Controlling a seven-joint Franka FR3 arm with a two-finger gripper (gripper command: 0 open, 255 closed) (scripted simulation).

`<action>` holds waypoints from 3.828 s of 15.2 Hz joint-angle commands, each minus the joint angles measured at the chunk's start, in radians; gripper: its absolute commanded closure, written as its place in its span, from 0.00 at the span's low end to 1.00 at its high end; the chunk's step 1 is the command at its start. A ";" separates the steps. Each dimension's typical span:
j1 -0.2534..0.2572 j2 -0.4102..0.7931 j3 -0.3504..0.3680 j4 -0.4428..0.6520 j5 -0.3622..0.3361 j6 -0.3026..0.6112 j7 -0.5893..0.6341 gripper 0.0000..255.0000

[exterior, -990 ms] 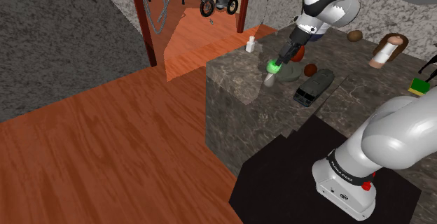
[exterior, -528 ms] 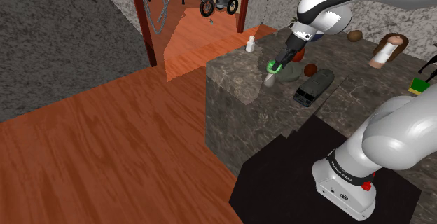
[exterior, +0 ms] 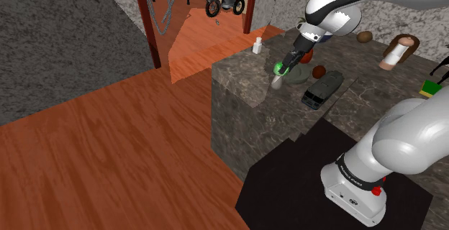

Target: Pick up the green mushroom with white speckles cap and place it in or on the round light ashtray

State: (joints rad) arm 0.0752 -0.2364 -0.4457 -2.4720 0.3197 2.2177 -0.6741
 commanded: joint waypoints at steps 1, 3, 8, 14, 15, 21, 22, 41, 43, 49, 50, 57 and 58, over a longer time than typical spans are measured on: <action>0.000 0.000 0.000 0.000 0.000 0.000 0.000 1.00; 0.000 0.000 0.000 0.000 0.000 0.000 0.000 1.00; -0.002 -0.009 0.002 0.006 -0.007 -0.013 0.009 1.00; -0.012 -0.055 0.015 0.047 -0.043 -0.089 0.055 1.00; -0.014 -0.062 0.017 0.054 -0.047 -0.102 0.062 1.00; -0.021 -0.097 0.028 0.105 -0.071 -0.179 0.101 1.00; -0.021 -0.102 0.029 0.114 -0.074 -0.192 0.106 1.00; -0.111 0.269 -0.192 0.638 0.036 -0.496 -0.195 1.00; -0.111 0.273 -0.191 0.615 0.040 -0.472 -0.204 1.00; -0.111 0.291 -0.190 0.554 0.056 -0.403 -0.234 1.00; -0.111 0.295 -0.190 0.545 0.060 -0.391 -0.240 1.00; -0.113 0.329 -0.188 0.486 0.091 -0.315 -0.281 1.00; -0.114 0.335 -0.187 0.479 0.096 -0.304 -0.288 1.00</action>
State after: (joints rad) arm -0.0367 0.0897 -0.6328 -1.9860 0.4080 1.9009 -0.9522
